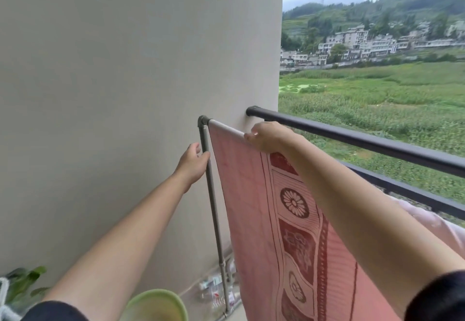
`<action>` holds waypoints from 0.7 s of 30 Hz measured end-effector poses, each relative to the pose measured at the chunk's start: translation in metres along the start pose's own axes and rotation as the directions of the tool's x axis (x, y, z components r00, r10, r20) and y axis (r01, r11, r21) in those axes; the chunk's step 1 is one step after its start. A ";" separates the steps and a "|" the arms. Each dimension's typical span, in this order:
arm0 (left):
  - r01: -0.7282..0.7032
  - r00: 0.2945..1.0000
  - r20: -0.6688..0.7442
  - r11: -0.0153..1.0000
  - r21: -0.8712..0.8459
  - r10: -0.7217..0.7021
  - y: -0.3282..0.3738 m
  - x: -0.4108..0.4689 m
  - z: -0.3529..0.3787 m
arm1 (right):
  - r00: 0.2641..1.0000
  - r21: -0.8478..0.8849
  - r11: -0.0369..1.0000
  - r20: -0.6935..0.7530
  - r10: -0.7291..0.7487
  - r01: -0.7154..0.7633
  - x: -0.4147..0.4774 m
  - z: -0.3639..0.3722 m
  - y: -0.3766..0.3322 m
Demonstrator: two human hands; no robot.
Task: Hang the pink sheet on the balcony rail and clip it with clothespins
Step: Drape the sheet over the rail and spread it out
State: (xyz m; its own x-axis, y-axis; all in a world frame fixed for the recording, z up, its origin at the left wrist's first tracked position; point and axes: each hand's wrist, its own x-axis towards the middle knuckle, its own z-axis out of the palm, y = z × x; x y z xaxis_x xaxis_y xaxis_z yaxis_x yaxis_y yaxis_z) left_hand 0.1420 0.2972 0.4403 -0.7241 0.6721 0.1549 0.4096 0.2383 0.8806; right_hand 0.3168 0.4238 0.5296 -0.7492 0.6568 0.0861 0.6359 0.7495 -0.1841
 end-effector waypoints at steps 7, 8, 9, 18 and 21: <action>0.050 0.994 0.106 0.966 -0.252 -0.024 -0.017 0.092 0.014 | 1.000 0.117 0.993 0.018 -0.009 0.007 0.095 0.019 -0.046; 0.074 0.989 0.142 0.959 -0.274 -0.035 -0.019 0.102 0.015 | 1.000 0.129 0.992 0.003 -0.005 0.005 0.104 0.020 -0.049; 0.094 0.982 0.184 0.952 -0.293 -0.040 -0.023 0.111 0.015 | 1.000 0.147 0.989 -0.014 0.007 -0.005 0.112 0.021 -0.052; -0.192 0.941 0.136 0.820 -0.540 0.311 -0.041 0.171 -0.021 | 0.997 0.433 0.898 0.063 0.051 -0.073 0.174 0.023 -0.072; -0.266 0.930 0.057 0.774 -0.575 0.362 -0.026 0.188 -0.032 | 0.996 0.464 0.885 0.090 0.012 -0.052 0.186 0.026 -0.075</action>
State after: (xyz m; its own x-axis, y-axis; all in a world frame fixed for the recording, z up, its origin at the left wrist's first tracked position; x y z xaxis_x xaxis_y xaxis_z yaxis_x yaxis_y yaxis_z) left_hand -0.0227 0.3948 0.4606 -0.4935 0.7517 0.4375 0.1906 -0.3973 0.8977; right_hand 0.1253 0.4877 0.5337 -0.7554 0.6552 -0.0042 0.5155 0.5903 -0.6212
